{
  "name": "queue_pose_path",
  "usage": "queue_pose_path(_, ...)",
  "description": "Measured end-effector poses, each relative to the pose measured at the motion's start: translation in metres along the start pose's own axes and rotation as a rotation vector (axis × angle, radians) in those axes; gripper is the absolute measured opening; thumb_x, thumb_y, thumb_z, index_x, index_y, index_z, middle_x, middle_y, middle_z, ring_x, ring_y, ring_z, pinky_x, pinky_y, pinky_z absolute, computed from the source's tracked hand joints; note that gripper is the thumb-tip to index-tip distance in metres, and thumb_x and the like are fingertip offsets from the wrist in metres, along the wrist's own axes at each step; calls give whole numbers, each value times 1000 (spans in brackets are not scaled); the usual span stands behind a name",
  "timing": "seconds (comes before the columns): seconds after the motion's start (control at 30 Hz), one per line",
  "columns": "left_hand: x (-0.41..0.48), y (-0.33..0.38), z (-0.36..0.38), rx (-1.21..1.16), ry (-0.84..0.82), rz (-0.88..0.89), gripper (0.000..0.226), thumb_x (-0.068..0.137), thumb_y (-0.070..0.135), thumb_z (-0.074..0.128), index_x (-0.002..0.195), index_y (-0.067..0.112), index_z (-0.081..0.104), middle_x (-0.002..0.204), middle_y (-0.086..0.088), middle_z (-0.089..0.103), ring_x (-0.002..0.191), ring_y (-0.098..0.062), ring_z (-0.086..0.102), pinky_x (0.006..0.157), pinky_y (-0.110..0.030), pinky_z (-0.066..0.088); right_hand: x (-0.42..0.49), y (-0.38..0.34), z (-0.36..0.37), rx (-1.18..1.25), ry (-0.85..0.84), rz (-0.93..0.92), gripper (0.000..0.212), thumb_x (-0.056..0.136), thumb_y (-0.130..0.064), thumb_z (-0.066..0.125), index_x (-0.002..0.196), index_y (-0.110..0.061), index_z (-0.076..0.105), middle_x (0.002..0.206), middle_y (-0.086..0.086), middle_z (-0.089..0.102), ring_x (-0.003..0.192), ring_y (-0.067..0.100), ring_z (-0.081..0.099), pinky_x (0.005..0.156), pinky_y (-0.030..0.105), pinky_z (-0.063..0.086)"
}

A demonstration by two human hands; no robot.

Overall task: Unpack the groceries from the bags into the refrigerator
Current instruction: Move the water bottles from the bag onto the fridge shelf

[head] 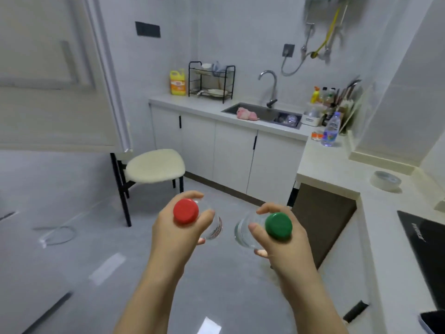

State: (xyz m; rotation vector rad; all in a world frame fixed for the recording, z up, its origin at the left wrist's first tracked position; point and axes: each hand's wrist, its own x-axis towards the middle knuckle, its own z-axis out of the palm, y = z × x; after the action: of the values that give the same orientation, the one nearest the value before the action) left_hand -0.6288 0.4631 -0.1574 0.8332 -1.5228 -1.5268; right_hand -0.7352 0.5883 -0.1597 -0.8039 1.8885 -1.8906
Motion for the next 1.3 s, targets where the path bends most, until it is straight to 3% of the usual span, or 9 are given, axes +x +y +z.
queue_pose_path(0.23, 32, 7, -112, 39, 214, 17, 28, 57, 24, 68, 82, 37, 67, 89, -7, 64, 88, -27, 62, 60, -43, 59, 21, -6, 126, 44, -232, -41, 25, 72, -13, 74, 76, -34, 61, 84, -12, 57, 72, 3, 54, 82, 48, 53)
queue_pose_path(0.33, 44, 11, -162, 58, 318, 35, 28, 55, 25, 67, 81, 38, 67, 80, 3, 64, 80, -22, 62, 60, -45, 59, 24, -10, 183, 76, -332, -55, 20, 67, -21, 72, 79, -33, 62, 84, -18, 57, 74, 1, 55, 83, 47, 53)
queue_pose_path(0.43, 57, 20, -213, 89, 405, 59, 29, 55, 27, 67, 81, 38, 67, 73, 15, 64, 75, -16, 62, 62, -46, 59, 26, -14, 242, 99, -403, -77, 23, 74, -14, 74, 82, -33, 62, 91, -19, 59, 81, 2, 58, 86, 49, 52)
queue_pose_path(0.57, 70, 30, -279, 152, 539, 133, 33, 54, 33, 71, 85, 39, 66, 75, 12, 63, 80, -26, 64, 68, -50, 57, 24, -26, 319, 137, -485, -120, 22, 63, -27, 70, 83, -33, 63, 95, -16, 59, 91, 9, 59, 87, 51, 51)
queue_pose_path(0.67, 78, 32, -320, 172, 646, 192, 42, 46, 46, 69, 88, 39, 66, 74, 17, 63, 79, -22, 63, 73, -51, 56, 22, -36, 370, 177, -556, -180, 21, 63, -26, 69, 82, -33, 62, 93, -22, 58, 92, 9, 58, 87, 52, 50)
queue_pose_path(0.8, 84, 37, -369, 202, 786, 290, 34, 56, 35, 73, 89, 41, 66, 88, 27, 64, 79, 0, 61, 76, -49, 56, 18, -48, 431, 213, -644, -264, 22, 65, -25, 68, 81, -38, 61, 96, -21, 58, 97, 11, 58, 89, 52, 49)
queue_pose_path(0.93, 91, 47, -412, 257, 908, 360, 34, 66, 18, 80, 88, 39, 67, 89, 20, 66, 80, -5, 61, 77, -50, 55, 12, -59, 485, 269, -731, -333, 23, 65, -27, 69, 81, -41, 60, 99, -18, 59, 99, 14, 58, 91, 53, 48)
queue_pose_path(1.13, 102, 72, -462, 320, 1013, 477, 33, 60, 30, 76, 90, 39, 66, 92, 21, 65, 87, -9, 62, 78, -49, 55, 9, -79, 555, 347, -879, -386, 23, 62, -30, 69, 81, -40, 60, 96, -17, 59, 93, 10, 57, 91, 51, 48)
queue_pose_path(1.3, 123, 97, -497, 406, 1089, 587, 31, 61, 34, 76, 89, 41, 65, 95, 25, 63, 88, 1, 60, 76, -47, 56, 21, -105, 614, 412, -970, -472, 23, 66, -23, 68, 81, -38, 60, 88, -19, 58, 87, 8, 55, 90, 50, 49)
